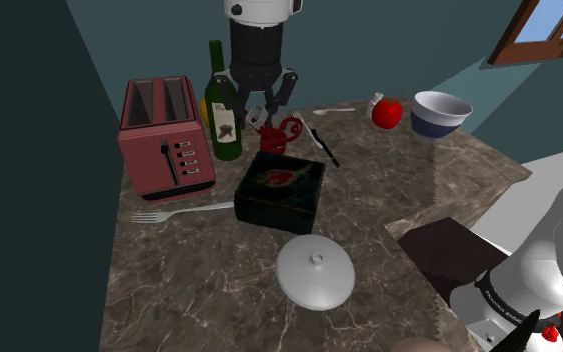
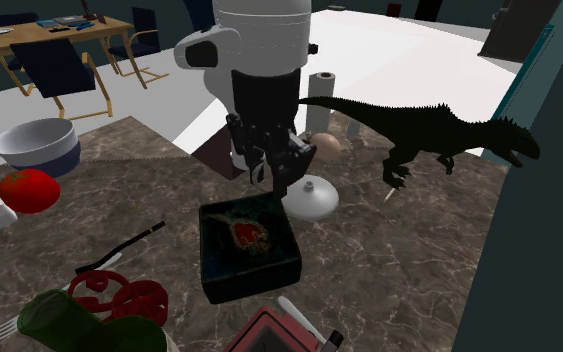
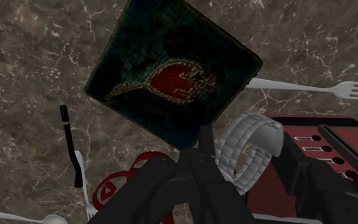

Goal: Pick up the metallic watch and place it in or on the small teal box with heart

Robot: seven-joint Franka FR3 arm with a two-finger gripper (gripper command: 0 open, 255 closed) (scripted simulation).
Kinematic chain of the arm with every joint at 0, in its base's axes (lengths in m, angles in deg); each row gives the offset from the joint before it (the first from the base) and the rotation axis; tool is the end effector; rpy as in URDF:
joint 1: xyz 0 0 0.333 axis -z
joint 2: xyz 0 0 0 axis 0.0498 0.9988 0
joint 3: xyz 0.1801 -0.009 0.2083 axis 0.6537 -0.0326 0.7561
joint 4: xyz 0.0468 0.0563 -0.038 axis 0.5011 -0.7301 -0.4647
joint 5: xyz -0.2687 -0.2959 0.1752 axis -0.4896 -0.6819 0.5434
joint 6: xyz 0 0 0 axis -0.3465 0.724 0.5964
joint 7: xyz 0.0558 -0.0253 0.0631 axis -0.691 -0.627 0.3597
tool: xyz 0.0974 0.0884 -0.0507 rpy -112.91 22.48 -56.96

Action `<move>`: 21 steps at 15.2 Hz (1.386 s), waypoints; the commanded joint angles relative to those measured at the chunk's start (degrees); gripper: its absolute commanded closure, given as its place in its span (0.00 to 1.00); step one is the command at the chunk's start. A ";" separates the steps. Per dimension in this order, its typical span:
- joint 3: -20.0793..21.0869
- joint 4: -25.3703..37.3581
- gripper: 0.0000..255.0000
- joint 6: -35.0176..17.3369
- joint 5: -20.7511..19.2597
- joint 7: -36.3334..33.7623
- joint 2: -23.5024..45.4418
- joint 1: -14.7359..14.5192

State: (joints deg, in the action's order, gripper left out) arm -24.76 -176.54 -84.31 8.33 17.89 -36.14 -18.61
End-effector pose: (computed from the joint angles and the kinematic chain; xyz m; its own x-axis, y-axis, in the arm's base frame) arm 0.5188 0.3647 0.4909 0.9386 -0.3411 0.0511 -0.3402 -0.9400 -0.0252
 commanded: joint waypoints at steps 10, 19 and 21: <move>-0.12 -3.85 1.00 -3.55 0.11 0.10 -0.35 0.17; -0.04 0.01 0.00 0.30 0.13 0.14 -0.34 0.07; 0.06 3.87 0.00 3.85 0.03 0.09 -0.01 -0.07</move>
State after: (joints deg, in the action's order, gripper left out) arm -24.85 -174.96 -82.55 8.46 18.21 -36.44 -18.48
